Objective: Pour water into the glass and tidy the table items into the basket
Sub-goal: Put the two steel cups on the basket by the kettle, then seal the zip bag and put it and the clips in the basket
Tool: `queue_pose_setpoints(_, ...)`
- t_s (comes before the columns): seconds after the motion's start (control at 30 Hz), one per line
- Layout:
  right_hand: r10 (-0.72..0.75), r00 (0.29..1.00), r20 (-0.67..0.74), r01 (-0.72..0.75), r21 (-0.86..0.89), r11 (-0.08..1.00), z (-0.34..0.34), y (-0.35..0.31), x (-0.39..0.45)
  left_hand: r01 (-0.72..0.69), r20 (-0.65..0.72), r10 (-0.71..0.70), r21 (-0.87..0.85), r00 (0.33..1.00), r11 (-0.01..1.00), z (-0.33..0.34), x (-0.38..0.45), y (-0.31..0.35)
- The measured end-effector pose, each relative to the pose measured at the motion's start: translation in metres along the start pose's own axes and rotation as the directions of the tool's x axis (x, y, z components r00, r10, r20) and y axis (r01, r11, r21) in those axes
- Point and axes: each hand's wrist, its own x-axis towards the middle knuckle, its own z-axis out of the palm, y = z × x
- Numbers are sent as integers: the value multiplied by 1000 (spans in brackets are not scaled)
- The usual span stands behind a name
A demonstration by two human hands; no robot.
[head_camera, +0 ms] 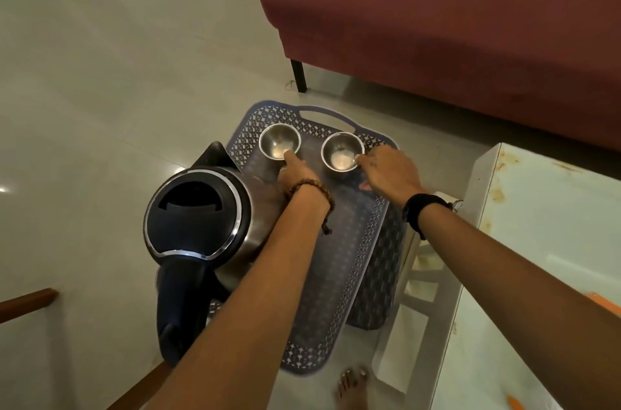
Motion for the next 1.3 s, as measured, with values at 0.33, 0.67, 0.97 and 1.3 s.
queue_pose_setpoints(0.33, 5, 997, -80, 6, 131, 991, 3, 2, -3, -173, -3, 176, 182, 984, 968, 5, 13, -6)
queue_pose_setpoints(0.67, -270, 879, -392, 309, 38, 950, -6, 19, -53, -539, 155, 516, 230, 842, 810, -7, -57, -27)
queue_pose_setpoints(0.97, 99, 904, -417, 44, 321, 946, -16, 192, -223, -777, 755, 388, 247, 529, 579, -36, -213, -214)
queue_pose_setpoints(1.3, 503, 805, -314, -389, 361, 848, -42, 396, -390, -944, 949, 40, 307, 314, 119, -52, -298, -381)
